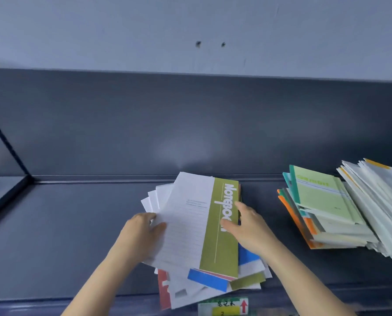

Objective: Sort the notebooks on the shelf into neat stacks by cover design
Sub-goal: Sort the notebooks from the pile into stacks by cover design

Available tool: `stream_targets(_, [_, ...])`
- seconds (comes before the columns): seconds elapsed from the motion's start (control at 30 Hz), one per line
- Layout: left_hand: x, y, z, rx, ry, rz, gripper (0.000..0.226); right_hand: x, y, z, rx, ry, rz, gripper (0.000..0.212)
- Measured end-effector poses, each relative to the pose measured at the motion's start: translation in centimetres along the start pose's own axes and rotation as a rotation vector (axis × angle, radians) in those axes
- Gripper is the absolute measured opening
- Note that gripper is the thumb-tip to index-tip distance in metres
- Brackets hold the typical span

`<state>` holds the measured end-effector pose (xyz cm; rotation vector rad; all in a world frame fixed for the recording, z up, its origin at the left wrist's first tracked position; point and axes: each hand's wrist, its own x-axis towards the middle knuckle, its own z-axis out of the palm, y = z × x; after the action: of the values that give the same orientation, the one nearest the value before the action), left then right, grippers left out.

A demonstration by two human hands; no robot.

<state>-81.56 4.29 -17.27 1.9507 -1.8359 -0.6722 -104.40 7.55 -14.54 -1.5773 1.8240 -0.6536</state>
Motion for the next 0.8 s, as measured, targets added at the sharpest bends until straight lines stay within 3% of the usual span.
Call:
stream_targets(0.13, [0.2, -1.8, 0.1, -0.130, 0.050, 0.114, 0.028, 0.6, -0.8, 1.8, -0.036, 0.039, 0.063, 0.042])
stream_targets(0.27, [1.0, -3.6, -0.1, -0.211, 0.009, 0.189, 0.029, 1.2, -1.3, 2.9, 0.086, 0.018, 0.170, 0.064])
stream_targets(0.43, [1.7, -4.3, -0.3, -0.444, -0.237, 0.160, 0.015, 2.1, -1.9, 3.4, 0.113, 0.135, 0.242, 0.048])
stream_targets(0.57, [1.3, -4.4, 0.6, -0.618, -0.317, 0.076, 0.015, 2.2, -2.0, 3.2, 0.156, 0.229, 0.347, 0.074])
stream_targets(0.67, [1.2, -4.2, 0.1, -0.701, -0.382, -0.009, 0.015, 2.7, -1.6, 3.0, 0.237, 0.205, 0.383, 0.047])
stream_targets(0.8, [1.7, -4.2, -1.1, -0.638, -0.419, -0.071, 0.026, 3.8, -1.0, 2.1, 0.372, 0.065, 0.453, 0.033])
